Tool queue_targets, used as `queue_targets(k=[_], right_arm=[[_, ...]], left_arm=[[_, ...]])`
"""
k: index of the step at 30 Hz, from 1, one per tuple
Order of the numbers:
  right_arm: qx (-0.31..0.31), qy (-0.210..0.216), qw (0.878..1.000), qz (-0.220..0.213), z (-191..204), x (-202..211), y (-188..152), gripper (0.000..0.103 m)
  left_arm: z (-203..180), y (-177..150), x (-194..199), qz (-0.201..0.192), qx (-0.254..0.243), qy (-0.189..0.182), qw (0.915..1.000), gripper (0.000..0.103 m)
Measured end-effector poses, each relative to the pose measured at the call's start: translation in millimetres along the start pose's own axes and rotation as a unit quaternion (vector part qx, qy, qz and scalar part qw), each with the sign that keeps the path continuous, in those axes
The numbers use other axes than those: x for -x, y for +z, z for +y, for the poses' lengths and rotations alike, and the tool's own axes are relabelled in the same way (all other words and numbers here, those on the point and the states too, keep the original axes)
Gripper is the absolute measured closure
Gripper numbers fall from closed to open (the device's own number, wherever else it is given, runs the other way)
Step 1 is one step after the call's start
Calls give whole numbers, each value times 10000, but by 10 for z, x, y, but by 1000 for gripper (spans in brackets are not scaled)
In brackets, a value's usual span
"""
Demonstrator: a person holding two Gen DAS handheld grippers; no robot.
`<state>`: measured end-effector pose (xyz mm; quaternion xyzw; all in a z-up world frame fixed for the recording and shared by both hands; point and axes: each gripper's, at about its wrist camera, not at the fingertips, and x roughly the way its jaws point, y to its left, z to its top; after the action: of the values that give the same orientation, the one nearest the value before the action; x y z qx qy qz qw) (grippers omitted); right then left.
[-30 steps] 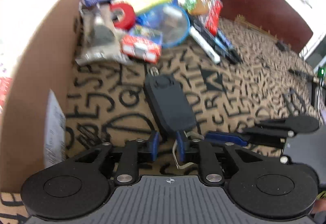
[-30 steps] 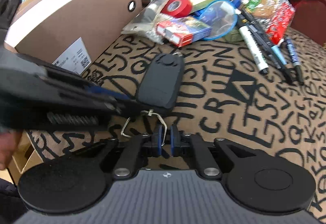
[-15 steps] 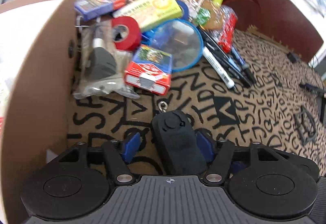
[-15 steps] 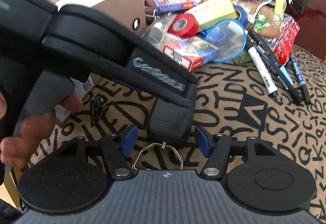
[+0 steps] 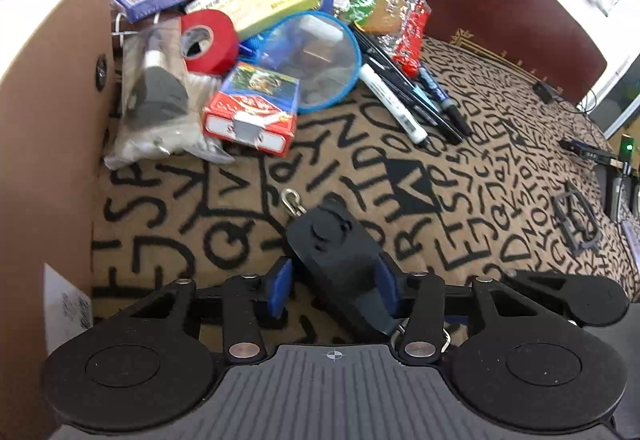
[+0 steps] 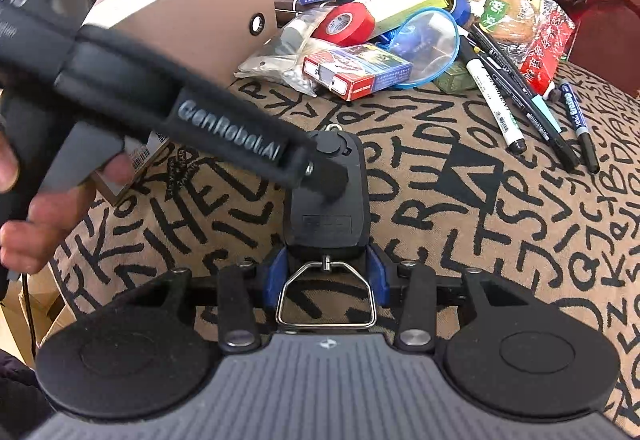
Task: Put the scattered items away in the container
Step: 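Hold the scale with both tools and raise it off the cloth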
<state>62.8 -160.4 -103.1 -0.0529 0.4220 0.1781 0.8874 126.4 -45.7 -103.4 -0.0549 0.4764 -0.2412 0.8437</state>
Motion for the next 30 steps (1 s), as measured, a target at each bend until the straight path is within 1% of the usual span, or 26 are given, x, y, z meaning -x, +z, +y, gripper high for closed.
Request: queue_targets(k=[2, 5, 7, 9, 11, 12, 14, 16, 18, 19, 20, 21, 22, 23, 25, 28, 30], right_arm=[[10, -27, 10000, -25, 15, -7, 6, 52], [-12, -45, 10000, -77, 31, -46, 18, 46], [-49, -33, 9999, -118, 32, -77, 25, 45], [-100, -17, 9998, -157, 4, -108, 34, 45], [-164, -14, 9997, -187, -17, -114, 38, 49], [-202, 18, 9996, -213, -32, -104, 31, 49], [-322, 122, 9990, -288, -76, -70, -5, 49], [-413, 230, 9982, -371, -113, -28, -60, 50], [-474, 305, 9975, -416, -134, 15, -97, 50], [-474, 332, 9974, -426, -136, 35, -108, 50], [-459, 349, 9974, -427, -137, 51, -117, 50], [-437, 359, 9975, -420, -142, 61, -123, 50], [-402, 372, 9977, -407, -145, 63, -129, 50], [-369, 387, 9978, -398, -144, 62, -132, 50], [-330, 408, 9979, -384, -135, 65, -135, 50], [-340, 448, 9978, -362, -141, 60, -125, 50], [-295, 380, 9984, -297, -126, 35, -109, 49]], left_arm=[[15, -4, -30, 7, 118, -52, 9999, 36], [17, 16, -59, 6, 149, -57, 9999, 33], [16, 36, -85, 1, 138, -62, 9999, 34], [2, 51, -102, -24, 80, -28, 10000, 44], [-3, 56, -107, -72, 54, -10, 10000, 49], [2, 55, -97, -90, 91, -19, 9999, 51], [12, 49, -63, -84, 177, -63, 9998, 58], [5, 40, -21, -55, 231, -99, 9997, 62], [-35, 20, 16, -57, 187, -78, 9998, 62], [-58, 12, 25, -59, 146, -60, 9999, 62], [-69, 8, 23, -47, 132, -58, 9999, 58], [-68, 4, 4, -8, 147, -72, 9999, 51], [-55, -2, -29, 39, 191, -97, 9998, 40], [-39, -10, -56, 50, 258, -119, 9996, 37], [-42, -11, -74, 50, 294, -130, 9995, 34], [-97, -6, -100, 55, 135, -71, 9999, 31], [-135, -10, -106, 3, 26, 38, 10000, 44]])
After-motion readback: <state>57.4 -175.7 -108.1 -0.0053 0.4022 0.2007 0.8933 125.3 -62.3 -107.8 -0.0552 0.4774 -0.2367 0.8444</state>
